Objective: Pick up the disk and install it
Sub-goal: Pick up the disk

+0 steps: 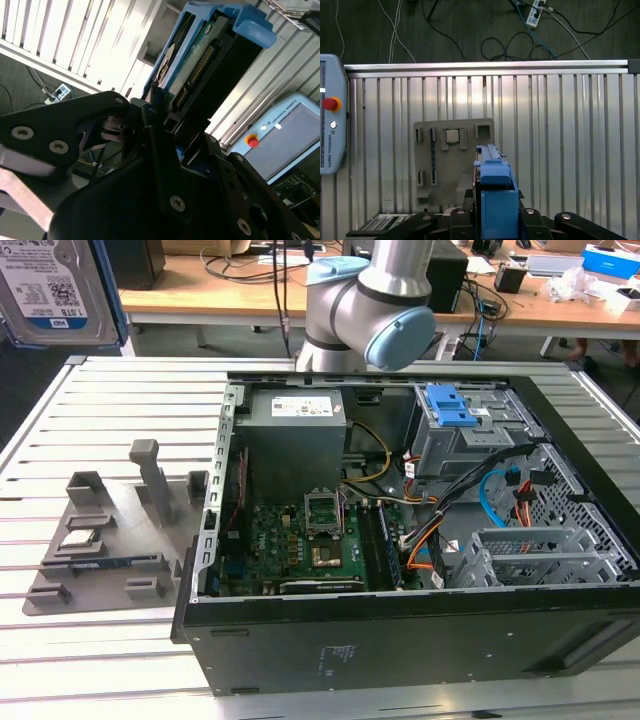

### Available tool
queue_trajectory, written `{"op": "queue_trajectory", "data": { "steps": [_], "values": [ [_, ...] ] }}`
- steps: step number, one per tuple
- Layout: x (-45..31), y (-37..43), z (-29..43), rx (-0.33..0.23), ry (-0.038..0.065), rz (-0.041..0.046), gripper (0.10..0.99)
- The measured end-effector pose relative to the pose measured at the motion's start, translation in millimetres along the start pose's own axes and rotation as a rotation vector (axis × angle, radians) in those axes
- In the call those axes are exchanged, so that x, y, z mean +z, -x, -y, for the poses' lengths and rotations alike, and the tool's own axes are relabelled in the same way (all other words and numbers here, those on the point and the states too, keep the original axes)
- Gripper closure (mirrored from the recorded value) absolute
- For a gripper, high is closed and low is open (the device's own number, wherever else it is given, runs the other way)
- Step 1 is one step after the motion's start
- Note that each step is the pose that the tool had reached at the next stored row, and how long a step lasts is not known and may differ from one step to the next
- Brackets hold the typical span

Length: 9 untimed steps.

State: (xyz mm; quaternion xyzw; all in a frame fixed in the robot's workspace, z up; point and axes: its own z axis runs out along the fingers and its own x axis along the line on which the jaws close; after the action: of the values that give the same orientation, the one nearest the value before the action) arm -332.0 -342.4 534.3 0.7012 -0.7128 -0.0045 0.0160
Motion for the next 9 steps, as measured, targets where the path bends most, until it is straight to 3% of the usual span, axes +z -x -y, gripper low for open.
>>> {"op": "queue_trajectory", "data": {
  "steps": [5,7,9],
  "values": [
    [-0.6,0.4,21.0,0.0,0.0,-0.0005,0.722],
    [-1.0,0.8,37.4,0.0,0.0,-0.0006,0.722],
    [-1.3,1.1,44.5,0.0,0.0,-0.0008,0.722]
  ]
}}
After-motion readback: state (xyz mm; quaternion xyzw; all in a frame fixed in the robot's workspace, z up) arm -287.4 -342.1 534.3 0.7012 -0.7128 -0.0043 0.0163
